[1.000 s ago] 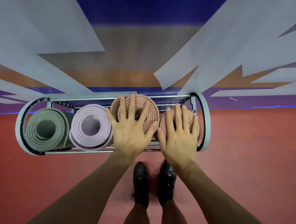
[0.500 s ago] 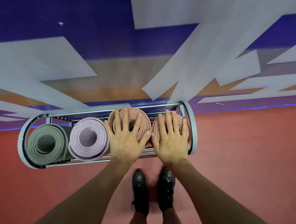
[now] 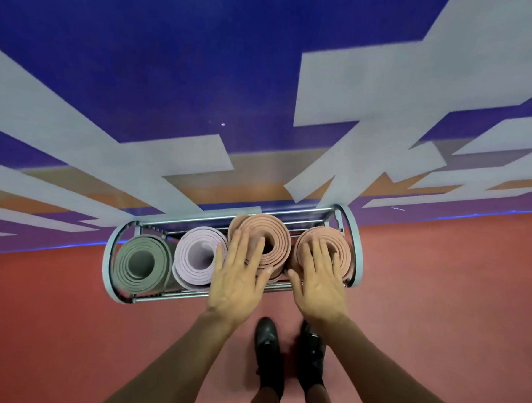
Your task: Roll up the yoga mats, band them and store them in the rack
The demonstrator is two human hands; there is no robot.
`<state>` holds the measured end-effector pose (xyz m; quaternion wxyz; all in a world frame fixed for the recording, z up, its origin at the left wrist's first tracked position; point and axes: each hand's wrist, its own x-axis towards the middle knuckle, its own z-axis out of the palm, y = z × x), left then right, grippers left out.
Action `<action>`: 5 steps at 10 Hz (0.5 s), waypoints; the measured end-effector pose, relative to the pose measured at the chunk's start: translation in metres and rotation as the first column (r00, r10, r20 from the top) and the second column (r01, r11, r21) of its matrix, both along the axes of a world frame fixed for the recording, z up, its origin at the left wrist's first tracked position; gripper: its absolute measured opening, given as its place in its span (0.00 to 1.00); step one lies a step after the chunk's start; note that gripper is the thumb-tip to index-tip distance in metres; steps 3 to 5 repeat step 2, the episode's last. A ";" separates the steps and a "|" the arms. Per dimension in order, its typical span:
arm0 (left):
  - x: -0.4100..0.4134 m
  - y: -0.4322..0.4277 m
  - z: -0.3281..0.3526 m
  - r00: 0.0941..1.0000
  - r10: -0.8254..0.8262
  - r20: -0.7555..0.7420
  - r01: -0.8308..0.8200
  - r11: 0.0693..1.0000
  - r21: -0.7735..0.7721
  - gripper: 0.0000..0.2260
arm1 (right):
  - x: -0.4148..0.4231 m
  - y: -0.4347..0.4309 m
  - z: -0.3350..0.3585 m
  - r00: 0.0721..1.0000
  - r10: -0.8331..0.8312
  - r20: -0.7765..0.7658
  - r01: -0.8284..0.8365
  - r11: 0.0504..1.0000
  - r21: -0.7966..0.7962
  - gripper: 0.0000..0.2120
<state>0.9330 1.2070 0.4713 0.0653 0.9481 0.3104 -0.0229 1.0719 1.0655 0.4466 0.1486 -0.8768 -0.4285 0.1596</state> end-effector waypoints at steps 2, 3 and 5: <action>-0.019 0.022 0.082 0.959 -0.146 -0.244 0.098 0.975 -0.199 0.36 | -0.017 -0.001 0.091 0.967 0.185 -0.176 -0.238 0.903 -0.359 0.42; -0.019 0.022 0.082 0.959 -0.146 -0.244 0.098 0.975 -0.199 0.36 | -0.017 -0.001 0.091 0.967 0.185 -0.176 -0.238 0.903 -0.359 0.42; -0.019 0.022 0.082 0.959 -0.146 -0.244 0.098 0.975 -0.199 0.36 | -0.017 -0.001 0.091 0.967 0.185 -0.176 -0.238 0.903 -0.359 0.42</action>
